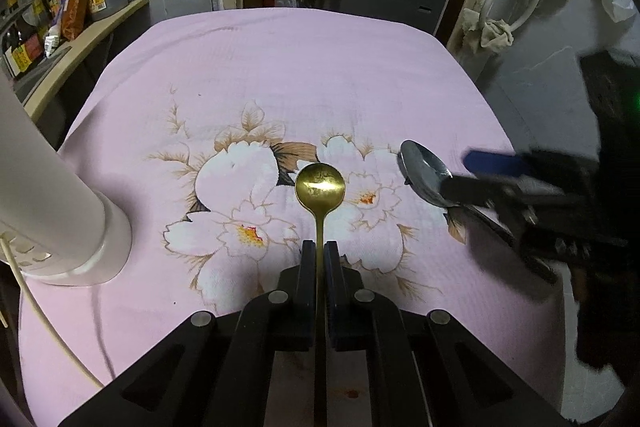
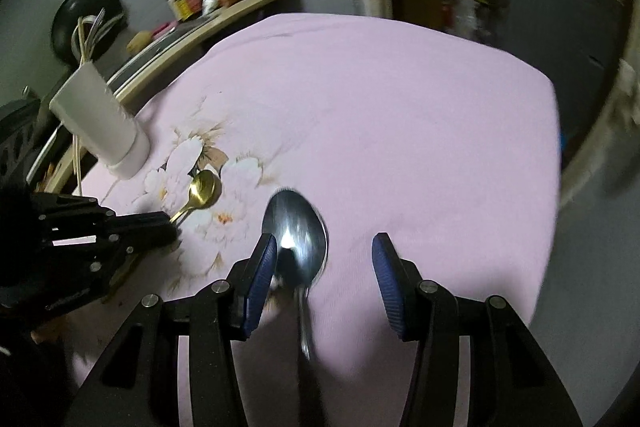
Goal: Organize utensils
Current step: 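Grasp the gold spoon handle with the left tool while the right tool grasps the silver spoon, then lift both spoons and carry them over the white caddy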
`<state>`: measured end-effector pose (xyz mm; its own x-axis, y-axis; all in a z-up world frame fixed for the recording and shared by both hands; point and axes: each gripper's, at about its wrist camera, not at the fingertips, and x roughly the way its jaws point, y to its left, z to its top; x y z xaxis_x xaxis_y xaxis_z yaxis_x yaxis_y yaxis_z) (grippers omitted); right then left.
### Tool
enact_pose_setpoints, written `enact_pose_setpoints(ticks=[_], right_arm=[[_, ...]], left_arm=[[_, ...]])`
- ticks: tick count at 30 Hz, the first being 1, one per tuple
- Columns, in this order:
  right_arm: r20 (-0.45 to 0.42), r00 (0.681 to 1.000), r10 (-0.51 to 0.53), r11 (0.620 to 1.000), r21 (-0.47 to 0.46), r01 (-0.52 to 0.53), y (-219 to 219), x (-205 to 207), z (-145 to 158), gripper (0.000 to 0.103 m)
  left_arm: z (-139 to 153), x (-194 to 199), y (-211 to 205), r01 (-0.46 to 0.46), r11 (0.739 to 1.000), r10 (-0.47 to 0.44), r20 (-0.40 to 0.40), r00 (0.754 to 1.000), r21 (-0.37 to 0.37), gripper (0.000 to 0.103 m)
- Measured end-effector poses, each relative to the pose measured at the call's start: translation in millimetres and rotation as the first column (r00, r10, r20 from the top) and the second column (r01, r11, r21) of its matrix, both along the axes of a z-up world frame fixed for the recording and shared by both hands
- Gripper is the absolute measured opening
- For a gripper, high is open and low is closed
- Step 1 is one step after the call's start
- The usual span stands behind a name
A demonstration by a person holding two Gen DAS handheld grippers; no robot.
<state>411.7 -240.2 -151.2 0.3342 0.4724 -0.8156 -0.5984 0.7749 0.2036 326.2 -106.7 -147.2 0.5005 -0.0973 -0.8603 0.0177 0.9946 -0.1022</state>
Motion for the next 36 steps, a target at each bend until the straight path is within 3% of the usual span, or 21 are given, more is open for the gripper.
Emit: enact_pose_setpoints(ticks=[4, 6, 8, 14, 20, 28, 36], right_arm=[[0.042, 0.993, 0.107, 0.994, -0.036, -0.106, 17, 4, 4, 0.044], [0.057, 0.99, 0.13, 0.99, -0.054, -0.127, 22, 3, 6, 0.037], [0.04, 0.99, 0.132, 0.991, -0.038, -0.131, 22, 5, 9, 0.017], [-0.065, 0.994, 0.089, 0.995, 0.038, -0.087, 6, 9, 12, 0.004], [-0.045, 0.999, 0.002, 0.996, 0.093, 0.002, -17, -13, 29, 0.002], [0.018, 0.993, -0.116, 0.986, 0.121, 0.113, -27, -47, 41, 0.001], [0.151, 0.96, -0.235, 0.964, 0.165, 0.21, -32, -76, 78, 0.001]], left_arm=[[-1, 6, 2, 0.01, 1.0, -0.01, -0.01, 1.0, -0.001, 0.007], [-3, 9, 2, 0.012, 1.0, -0.013, -0.017, 1.0, -0.009, 0.007], [-4, 11, 2, 0.012, 1.0, -0.012, -0.018, 1.0, -0.013, 0.006], [-3, 9, -1, 0.036, 0.999, -0.036, -0.012, 0.999, -0.001, 0.005], [1, 1, 17, -0.004, 0.991, 0.003, -0.007, 1.0, -0.131, 0.004], [18, -28, 31, -0.018, 0.977, 0.037, 0.086, 0.996, -0.21, 0.004], [50, -50, 37, -0.024, 0.98, 0.066, 0.209, 0.976, -0.2, 0.004]])
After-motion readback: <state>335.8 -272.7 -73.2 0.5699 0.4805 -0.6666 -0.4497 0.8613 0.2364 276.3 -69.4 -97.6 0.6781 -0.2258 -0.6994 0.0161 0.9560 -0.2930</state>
